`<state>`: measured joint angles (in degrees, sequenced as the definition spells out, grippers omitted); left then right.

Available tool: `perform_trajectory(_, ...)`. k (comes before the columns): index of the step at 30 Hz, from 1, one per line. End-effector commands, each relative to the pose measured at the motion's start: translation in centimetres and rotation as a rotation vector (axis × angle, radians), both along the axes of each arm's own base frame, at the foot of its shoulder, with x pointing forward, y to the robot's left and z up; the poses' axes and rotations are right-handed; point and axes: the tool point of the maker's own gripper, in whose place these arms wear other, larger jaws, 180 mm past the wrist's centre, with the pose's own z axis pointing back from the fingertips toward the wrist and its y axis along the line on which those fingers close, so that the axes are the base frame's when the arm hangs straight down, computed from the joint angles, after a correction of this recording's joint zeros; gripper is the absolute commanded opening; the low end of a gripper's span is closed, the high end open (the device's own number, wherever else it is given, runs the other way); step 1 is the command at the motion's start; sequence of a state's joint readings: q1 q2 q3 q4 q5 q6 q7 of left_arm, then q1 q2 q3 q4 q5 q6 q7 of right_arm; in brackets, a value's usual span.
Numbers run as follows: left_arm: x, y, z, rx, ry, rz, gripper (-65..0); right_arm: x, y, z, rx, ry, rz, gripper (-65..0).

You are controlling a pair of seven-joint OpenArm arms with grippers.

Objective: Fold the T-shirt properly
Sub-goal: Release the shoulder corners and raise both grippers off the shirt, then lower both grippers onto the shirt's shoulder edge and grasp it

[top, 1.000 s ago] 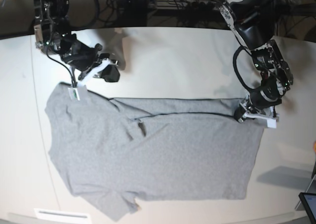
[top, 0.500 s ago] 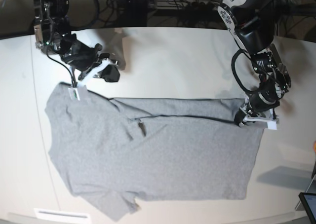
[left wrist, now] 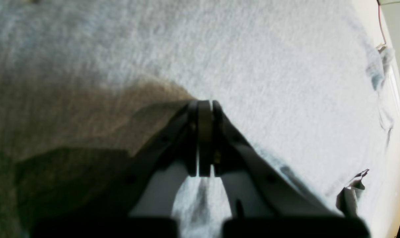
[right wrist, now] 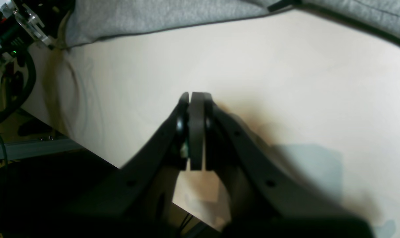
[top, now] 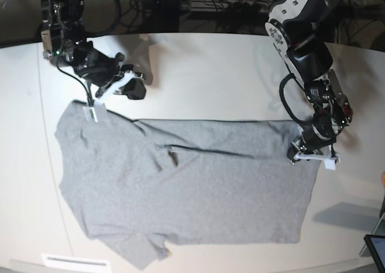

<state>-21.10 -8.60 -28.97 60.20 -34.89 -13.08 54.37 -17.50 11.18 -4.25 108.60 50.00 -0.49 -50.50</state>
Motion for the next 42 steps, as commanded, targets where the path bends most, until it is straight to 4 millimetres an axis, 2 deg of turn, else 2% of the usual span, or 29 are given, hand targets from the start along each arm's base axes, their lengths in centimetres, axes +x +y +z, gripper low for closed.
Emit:
perform_trajectory(1, 1.6, 1.1, 2.5, 0.020, -0.073, 0.012, -65.0, 0.5, 0.2, 1.1, 0.015, -0.041, 0.008, -64.7)
perform_trajectory(9, 2.3, 3.0, 4.1, 0.054, -0.095, 0.025, -65.0, 0.6, 0.3, 1.2, 0.017, -0.047, 0.009, -64.7)
perform_trajectory(14, 3.0, 3.0, 5.1, 0.055, -0.119, 0.026, -65.0, 0.6, 0.3, 1.2, 0.017, -0.046, 0.010, -64.7)
perform_trajectory(17, 2.8, 3.0, 6.4, 0.070, -0.146, 0.014, -65.0, 0.0, 1.5, 1.5, 0.016, -0.055, 0.061, -64.7)
perform_trajectory(20, 0.9, 2.9, 8.0, 0.117, -0.173, -0.017, -65.0, -0.4, 3.4, 2.6, 0.016, -0.094, 0.148, -64.7)
perform_trajectory(23, -1.5, 3.3, 8.4, 0.197, -0.172, -0.024, -65.0, 0.3, 4.9, 3.6, 0.027, -0.131, 0.196, -64.7)
perform_trajectory(28, -5.4, 4.7, 6.3, 0.340, -0.055, -0.037, -65.0, 2.2, 7.2, 5.6, 0.034, -0.208, 0.273, -64.9)
perform_trajectory(30, -6.8, 5.5, 5.2, 0.392, 0.004, -0.039, -65.0, 2.9, 8.3, 5.6, 0.031, -0.215, 0.310, -64.9)
perform_trajectory(33, -7.8, 6.0, 4.8, 0.426, 0.031, -0.037, -65.0, 3.4, 10.5, 5.1, 0.051, -0.196, 0.350, -64.9)
perform_trajectory(37, -8.4, 6.2, 5.8, 0.484, -0.016, -0.032, -65.0, 4.6, 12.8, 3.8, 0.074, -0.153, 0.359, -64.9)
perform_trajectory(42, -9.0, 6.1, 6.0, 0.492, -0.016, -0.034, -65.0, 6.3, 15.1, 3.8, 0.087, -0.142, 0.382, -64.9)
